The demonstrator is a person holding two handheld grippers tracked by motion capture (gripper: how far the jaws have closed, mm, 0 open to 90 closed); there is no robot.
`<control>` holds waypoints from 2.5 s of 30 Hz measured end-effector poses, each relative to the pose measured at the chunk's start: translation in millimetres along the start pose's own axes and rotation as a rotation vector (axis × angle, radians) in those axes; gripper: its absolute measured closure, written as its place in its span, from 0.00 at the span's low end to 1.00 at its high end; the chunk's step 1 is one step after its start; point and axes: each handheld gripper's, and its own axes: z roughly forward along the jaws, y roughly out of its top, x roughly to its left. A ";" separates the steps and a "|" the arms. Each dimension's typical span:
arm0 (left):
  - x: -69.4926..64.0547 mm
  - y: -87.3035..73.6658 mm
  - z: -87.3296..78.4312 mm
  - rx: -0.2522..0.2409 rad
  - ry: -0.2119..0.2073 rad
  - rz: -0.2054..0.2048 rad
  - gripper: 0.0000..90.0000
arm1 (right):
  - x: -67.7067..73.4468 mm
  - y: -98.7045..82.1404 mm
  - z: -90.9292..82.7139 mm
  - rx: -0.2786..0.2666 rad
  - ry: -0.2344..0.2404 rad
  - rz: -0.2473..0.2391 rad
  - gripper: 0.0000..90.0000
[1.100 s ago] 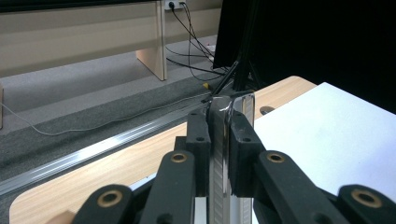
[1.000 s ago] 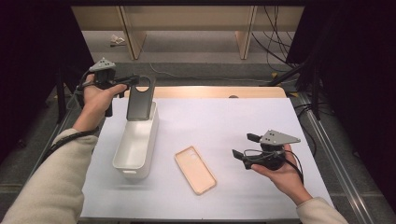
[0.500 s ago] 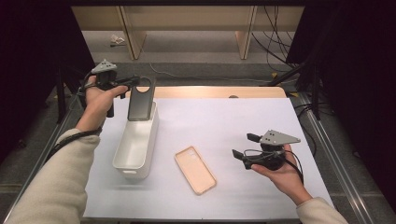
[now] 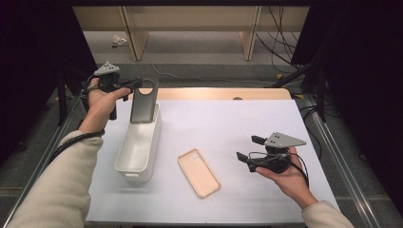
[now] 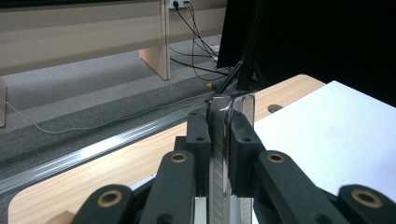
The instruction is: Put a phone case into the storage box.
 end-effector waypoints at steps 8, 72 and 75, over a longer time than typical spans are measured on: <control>0.6 -2.5 2.1 0.000 0.000 0.000 0.90 | -0.3 0.1 -0.1 -0.002 0.000 0.001 0.18; 8.6 -21.6 22.4 0.029 0.019 -0.026 0.89 | -1.2 -0.4 0.1 -0.002 -0.003 0.004 0.18; 9.1 -22.3 22.9 0.030 0.020 -0.026 0.89 | -1.2 -0.3 0.0 -0.003 -0.004 0.004 0.18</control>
